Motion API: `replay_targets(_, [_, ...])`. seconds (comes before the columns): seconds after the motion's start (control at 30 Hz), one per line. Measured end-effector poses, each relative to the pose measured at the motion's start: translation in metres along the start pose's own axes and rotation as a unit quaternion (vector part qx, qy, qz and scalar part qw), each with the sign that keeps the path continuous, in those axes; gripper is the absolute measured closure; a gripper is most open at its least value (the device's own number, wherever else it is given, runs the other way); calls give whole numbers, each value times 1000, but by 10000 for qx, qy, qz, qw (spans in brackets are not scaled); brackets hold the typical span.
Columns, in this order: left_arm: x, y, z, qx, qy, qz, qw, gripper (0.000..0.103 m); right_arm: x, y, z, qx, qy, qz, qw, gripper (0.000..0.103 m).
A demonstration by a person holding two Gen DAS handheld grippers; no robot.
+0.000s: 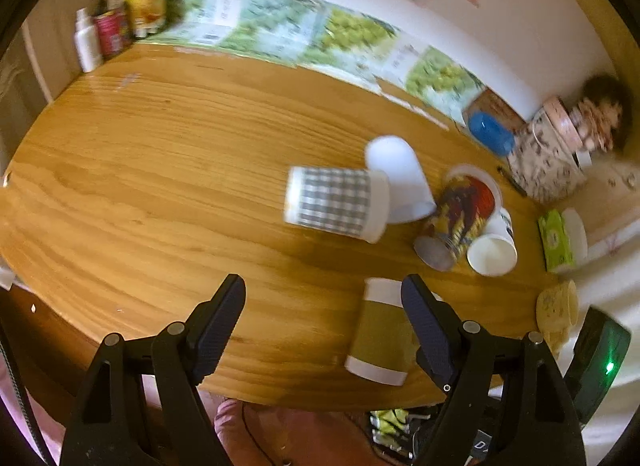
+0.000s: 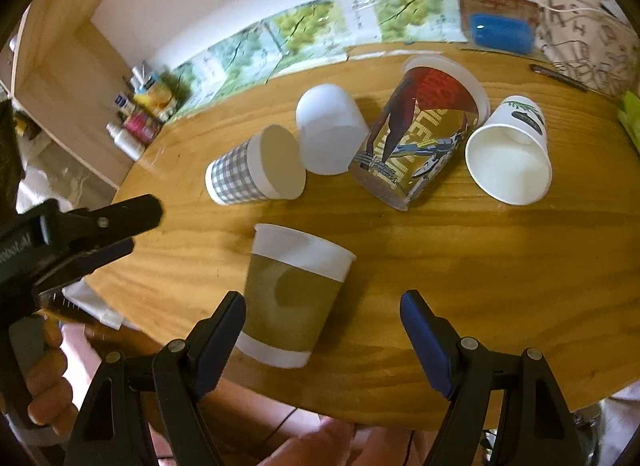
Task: Flip cup upright
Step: 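Close the right gripper around the brown-sleeved cup's body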
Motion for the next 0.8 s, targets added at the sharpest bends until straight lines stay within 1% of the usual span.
replay_targets(0.1, [8, 12, 0, -54, -199, -81, 9998, 20, -3, 6, 3, -143, -361, 100, 9992, 23])
replay_targets(0.23, [18, 21, 2, -258, -456, -130, 9985, 20, -7, 11, 7, -173, -712, 377, 9966, 23])
replay_targets(0.33, [25, 24, 5, -456, -665, -150, 9966, 20, -10, 12, 8, -364, -828, 451, 9949, 23])
replay_targets(0.5, [37, 28, 13, -837, -1065, -348, 9902, 20, -14, 9, 4, -703, -1034, 659, 9900, 23])
replay_targets(0.6, [38, 30, 18, -1050, -1129, -380, 9873, 20, -16, 5, 2, -879, -1129, 737, 9870, 23])
replay_targets(0.7, [38, 33, 24, -1202, -1122, -305, 9859, 20, -20, 1, 1, -1026, -1158, 808, 9847, 23])
replay_targets(0.8, [35, 34, 29, -1298, -981, -207, 9865, 20, -24, -2, 2, -1173, -1118, 898, 9827, 23])
Point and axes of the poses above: each gripper's, at about its wrist camera, not at the fingertips, and x roughly against the way its jaws point, y to its left, z to its underside, the point moved 7 cm from there along -x, roughly the way its jaws point, and after that the axes turned 8 degrees about y, right-handed, at the moved point
